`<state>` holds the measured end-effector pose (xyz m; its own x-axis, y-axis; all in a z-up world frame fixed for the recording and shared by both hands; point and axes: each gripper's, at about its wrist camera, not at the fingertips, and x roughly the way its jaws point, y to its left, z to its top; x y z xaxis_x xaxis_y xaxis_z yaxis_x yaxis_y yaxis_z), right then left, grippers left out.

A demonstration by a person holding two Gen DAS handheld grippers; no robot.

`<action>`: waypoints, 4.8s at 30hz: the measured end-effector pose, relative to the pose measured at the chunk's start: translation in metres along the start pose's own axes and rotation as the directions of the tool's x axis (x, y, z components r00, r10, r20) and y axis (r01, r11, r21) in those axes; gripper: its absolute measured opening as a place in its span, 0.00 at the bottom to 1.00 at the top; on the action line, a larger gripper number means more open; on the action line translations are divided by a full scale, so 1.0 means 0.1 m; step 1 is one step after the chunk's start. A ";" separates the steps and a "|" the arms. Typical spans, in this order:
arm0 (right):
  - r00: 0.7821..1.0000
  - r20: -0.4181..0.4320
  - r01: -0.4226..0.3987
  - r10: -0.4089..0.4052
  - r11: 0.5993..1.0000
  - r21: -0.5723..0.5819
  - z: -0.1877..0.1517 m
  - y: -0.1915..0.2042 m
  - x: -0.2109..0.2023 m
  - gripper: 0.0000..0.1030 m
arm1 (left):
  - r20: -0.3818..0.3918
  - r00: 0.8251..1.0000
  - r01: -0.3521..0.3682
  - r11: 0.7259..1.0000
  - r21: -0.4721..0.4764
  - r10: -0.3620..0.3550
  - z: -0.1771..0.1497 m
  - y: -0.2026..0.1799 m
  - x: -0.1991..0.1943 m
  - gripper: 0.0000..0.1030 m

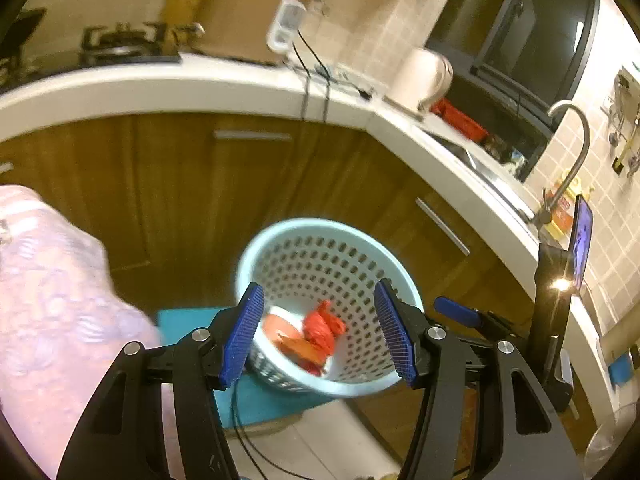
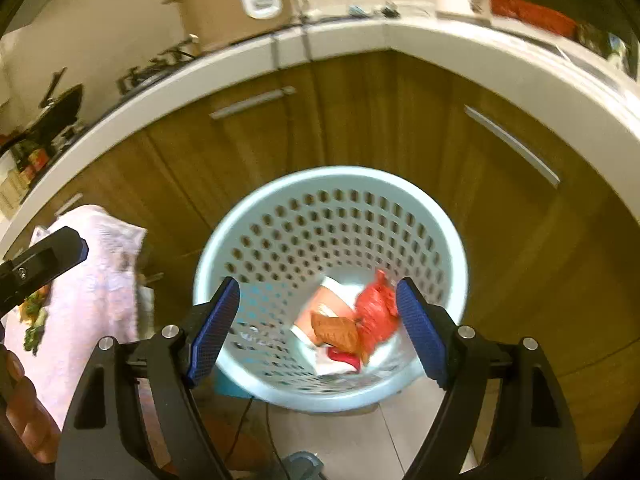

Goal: Collect trash
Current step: 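Move both open tools back over the table toward the vegetable scraps, then grasp the green vegetable stalk with the left tool while the right tool grasps the milk carton, then carry the vegetable stalk and milk carton over the wastebasket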

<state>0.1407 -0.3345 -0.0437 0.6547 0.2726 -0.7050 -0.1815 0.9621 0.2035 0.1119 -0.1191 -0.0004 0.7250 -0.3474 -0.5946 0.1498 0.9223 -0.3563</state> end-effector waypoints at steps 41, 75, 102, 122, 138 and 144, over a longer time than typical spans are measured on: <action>0.926 0.006 -0.337 0.378 0.832 -0.440 -0.27 3.08 -0.07 0.61 | -0.023 0.919 -0.387 0.890 -0.240 0.393 -0.87 2.13 -1.50 0.54; 0.856 -0.165 -0.469 0.490 0.600 -0.648 0.14 4.27 0.88 0.83 | -0.064 0.883 -0.468 0.865 -0.181 0.464 -0.84 2.14 -1.28 0.51; 0.853 -0.215 -0.488 0.476 0.583 -0.649 -0.06 4.37 0.91 0.60 | -0.056 0.885 -0.463 0.863 -0.200 0.462 -0.87 2.20 -1.35 0.37; 0.841 -0.114 -0.506 0.529 0.693 -0.514 -0.11 3.04 0.17 0.60 | -0.028 0.884 -0.462 0.866 -0.191 0.466 -0.98 1.95 -1.61 0.20; 0.891 -0.200 -0.446 0.407 0.705 -0.551 -0.75 3.03 0.20 0.73 | -0.036 0.891 -0.447 0.862 -0.240 0.452 -1.22 1.95 -1.79 0.20; 0.914 -0.204 -0.401 0.350 0.722 -0.564 -0.71 3.23 0.33 0.73 | -0.038 0.893 -0.444 0.865 -0.235 0.448 -1.24 1.93 -1.77 0.20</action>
<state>0.0513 -0.0146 -0.0494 0.3857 0.5867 -0.7121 -0.8076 0.5879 0.0469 -0.0707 0.0996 -0.0529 0.6892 0.0969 -0.7181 -0.3508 0.9118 -0.2137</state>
